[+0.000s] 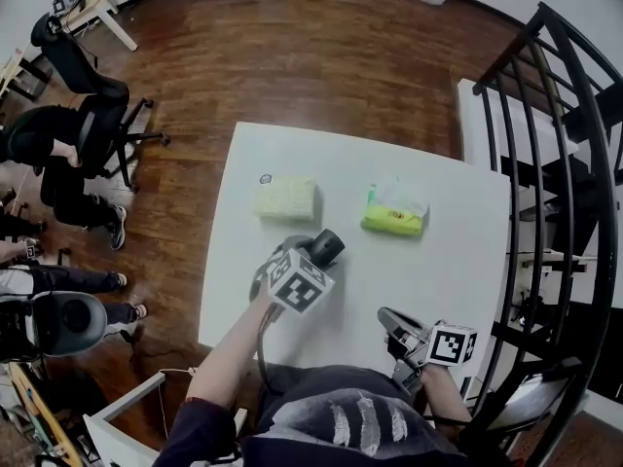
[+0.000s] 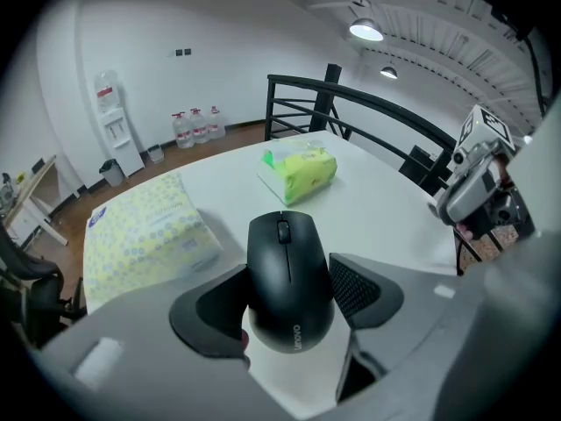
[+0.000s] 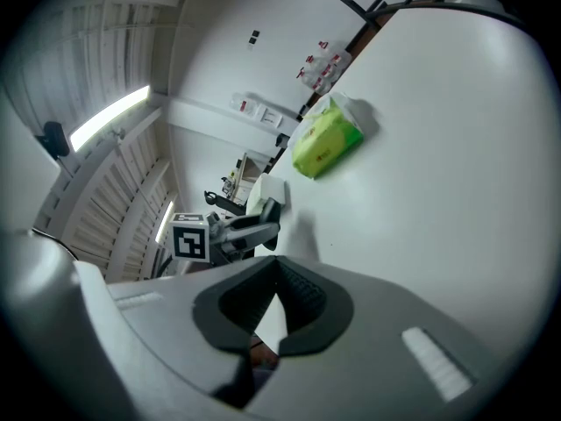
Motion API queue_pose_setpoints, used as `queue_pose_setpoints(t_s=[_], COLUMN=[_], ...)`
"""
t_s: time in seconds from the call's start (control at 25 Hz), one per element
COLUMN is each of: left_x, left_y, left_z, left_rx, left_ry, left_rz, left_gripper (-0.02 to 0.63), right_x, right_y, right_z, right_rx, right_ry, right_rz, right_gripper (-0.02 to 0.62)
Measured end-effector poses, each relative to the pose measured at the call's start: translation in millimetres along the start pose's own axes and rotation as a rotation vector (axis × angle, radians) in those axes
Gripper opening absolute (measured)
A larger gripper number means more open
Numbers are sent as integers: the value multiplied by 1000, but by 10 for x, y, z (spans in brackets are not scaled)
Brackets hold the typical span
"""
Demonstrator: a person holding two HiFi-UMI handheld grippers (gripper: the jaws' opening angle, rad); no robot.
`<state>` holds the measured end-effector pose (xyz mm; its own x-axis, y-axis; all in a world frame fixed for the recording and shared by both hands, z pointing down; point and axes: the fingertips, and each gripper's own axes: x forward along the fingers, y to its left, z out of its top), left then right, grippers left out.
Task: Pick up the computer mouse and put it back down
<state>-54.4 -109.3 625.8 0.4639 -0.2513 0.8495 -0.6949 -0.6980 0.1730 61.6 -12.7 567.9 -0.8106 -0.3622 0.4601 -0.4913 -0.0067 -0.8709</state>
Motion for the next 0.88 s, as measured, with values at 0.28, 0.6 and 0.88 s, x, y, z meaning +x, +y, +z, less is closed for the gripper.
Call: queue_pose_setpoints(t_s=[0.28,0.6,0.88], left_x=[202,385,470], left_y=[11,55,65], left_z=[-148,-281,-312], left_rx=[9,38,76], left_ry=[57,116,155], left_rz=[-1,27,42], left_gripper=[310,313,314], right_x=[22,28,-11], right_y=[-39,-69,-120], right_z=[-7,6,-12], right_rx=[9,13,10], right_ry=[7,3,9], right_rz=[-1,-1,-6], right_gripper=[3,3,3])
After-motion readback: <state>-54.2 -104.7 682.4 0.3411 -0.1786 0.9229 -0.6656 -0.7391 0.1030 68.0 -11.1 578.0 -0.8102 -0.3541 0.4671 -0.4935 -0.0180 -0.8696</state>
